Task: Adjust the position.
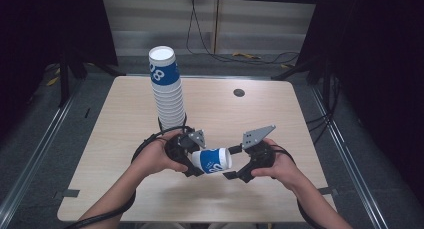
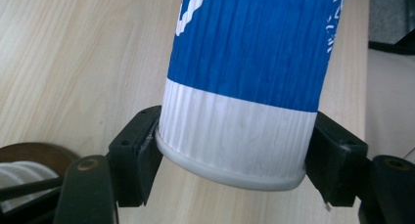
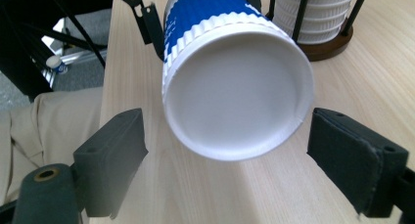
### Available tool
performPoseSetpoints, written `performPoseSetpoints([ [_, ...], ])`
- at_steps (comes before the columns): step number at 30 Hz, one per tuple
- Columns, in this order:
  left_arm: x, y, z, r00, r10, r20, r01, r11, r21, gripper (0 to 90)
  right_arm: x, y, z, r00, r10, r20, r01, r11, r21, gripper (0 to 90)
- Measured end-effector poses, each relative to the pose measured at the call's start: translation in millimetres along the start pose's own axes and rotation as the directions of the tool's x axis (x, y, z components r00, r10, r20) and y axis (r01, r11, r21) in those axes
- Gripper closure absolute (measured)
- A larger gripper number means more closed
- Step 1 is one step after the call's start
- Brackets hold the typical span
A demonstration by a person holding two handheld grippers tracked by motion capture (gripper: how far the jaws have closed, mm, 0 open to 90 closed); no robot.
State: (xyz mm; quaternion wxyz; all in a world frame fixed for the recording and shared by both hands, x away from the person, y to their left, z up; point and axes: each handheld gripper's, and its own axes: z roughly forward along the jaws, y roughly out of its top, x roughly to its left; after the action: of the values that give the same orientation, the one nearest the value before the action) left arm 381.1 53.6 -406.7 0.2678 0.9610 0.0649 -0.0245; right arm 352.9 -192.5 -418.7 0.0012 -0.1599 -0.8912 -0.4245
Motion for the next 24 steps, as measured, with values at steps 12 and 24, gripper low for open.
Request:
performPoseSetpoints([
  [12,-1.0,2.6,0.4,0.9999,0.012,-0.005,-0.011,0.9978,0.066,29.9,-0.2,10.7,-3.5,0.9991,-0.032,0.026,0.027,0.98,0.199,13.0],
  [24,-2.7,7.8,2.5,0.9999,0.012,-0.01,-0.011,0.9934,0.114,29.6,-1.4,14.9,-4.9,0.9982,-0.048,0.036,0.035,0.953,0.3,13.9],
])
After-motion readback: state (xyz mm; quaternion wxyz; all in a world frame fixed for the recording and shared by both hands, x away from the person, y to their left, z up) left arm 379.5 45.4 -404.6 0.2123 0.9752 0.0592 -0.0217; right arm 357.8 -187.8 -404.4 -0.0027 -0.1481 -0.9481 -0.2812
